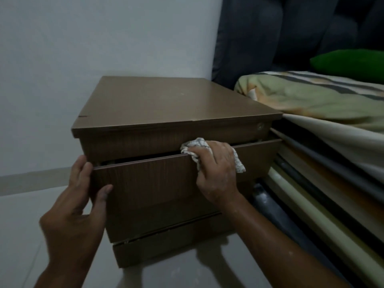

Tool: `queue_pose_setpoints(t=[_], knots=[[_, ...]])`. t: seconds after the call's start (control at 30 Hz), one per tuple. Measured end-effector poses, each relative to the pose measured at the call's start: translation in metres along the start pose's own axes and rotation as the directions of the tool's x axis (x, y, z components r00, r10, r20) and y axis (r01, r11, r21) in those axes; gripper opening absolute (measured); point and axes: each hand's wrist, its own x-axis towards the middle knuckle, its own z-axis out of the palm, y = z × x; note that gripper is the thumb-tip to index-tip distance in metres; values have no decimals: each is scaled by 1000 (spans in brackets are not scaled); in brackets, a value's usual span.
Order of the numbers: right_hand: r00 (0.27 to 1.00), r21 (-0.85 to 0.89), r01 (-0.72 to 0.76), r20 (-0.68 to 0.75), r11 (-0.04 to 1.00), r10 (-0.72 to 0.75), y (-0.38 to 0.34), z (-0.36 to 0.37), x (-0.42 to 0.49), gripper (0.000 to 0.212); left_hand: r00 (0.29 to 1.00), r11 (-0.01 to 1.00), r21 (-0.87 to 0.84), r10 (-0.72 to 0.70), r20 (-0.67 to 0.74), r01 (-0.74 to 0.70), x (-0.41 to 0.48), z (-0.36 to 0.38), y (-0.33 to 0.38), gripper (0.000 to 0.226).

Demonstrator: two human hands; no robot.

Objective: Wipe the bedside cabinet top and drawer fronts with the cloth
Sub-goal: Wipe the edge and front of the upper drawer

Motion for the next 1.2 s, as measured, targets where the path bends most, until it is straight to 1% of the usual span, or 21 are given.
queue_pose_setpoints(t=[0.1, 0.17, 0.27, 0.37, 0.47, 0.5, 0.57, 0.63, 0.67, 0.7, 0.73, 0.8, 0.93, 1.03, 1.13, 1.2], knots=[[999, -47, -31, -7, 998, 31, 36, -12, -4, 27, 997, 1000, -8, -29, 66, 29, -1, 4, -16, 72], [998, -78, -57, -4, 995, 57, 59, -20, -7, 31, 997, 999, -6, -44, 66, 45, -2, 6, -19, 73], [995, -110, -95, -2, 989, 95, 87, -32, -10, 29, 999, 998, -34, -42, 33, 43, -3, 7, -17, 74], [989, -120, -147, -8, 982, 147, 107, -44, -10, 24, 1000, 1000, -18, 16, -14, -16, -3, 4, -11, 69], [980, -151, -197, -18, 969, 196, 128, -53, -11, 22, 988, 983, 135, 133, -84, -121, -10, 1, 0, 61], [974, -155, -228, -37, 961, 225, 133, -54, -11, 21, 980, 973, 177, 170, -103, -151, -13, 1, 4, 59], [938, -117, -337, -128, 934, 322, 139, -54, -10, 23, 973, 965, 193, 202, -114, -178, -18, 2, 9, 57], [853, -5, -461, -278, 888, 441, 141, -52, -10, 28, 972, 966, 180, 207, -110, -185, -20, 4, 11, 56], [811, 40, -480, -361, 876, 461, 140, -51, -11, 30, 972, 965, 180, 212, -105, -191, -20, 4, 10, 54], [788, 58, -464, -430, 884, 441, 138, -51, -13, 32, 970, 962, 185, 219, -101, -198, -19, 5, 9, 53], [786, 54, -429, -469, 902, 402, 136, -51, -14, 34, 970, 960, 192, 223, -98, -202, -17, 6, 8, 51], [804, 57, -364, -485, 930, 344, 126, -50, -12, 37, 972, 960, 197, 219, -91, -198, -12, 8, 5, 49], [846, 144, -259, -442, 955, 297, 87, -40, 1, 40, 979, 970, 159, 196, -62, -184, -3, 14, -2, 54], [878, 230, -178, -402, 957, 260, 54, -23, 4, 42, 973, 966, 141, 227, -51, -218, 0, 14, -9, 54], [905, 320, -82, -374, 944, 205, 2, 2, 3, 37, 970, 967, 107, 236, -51, -230, 1, 10, -16, 59], [928, 363, 4, -348, 932, 132, -40, 22, -2, 37, 974, 971, 94, 224, -40, -219, 3, 5, -21, 60]])
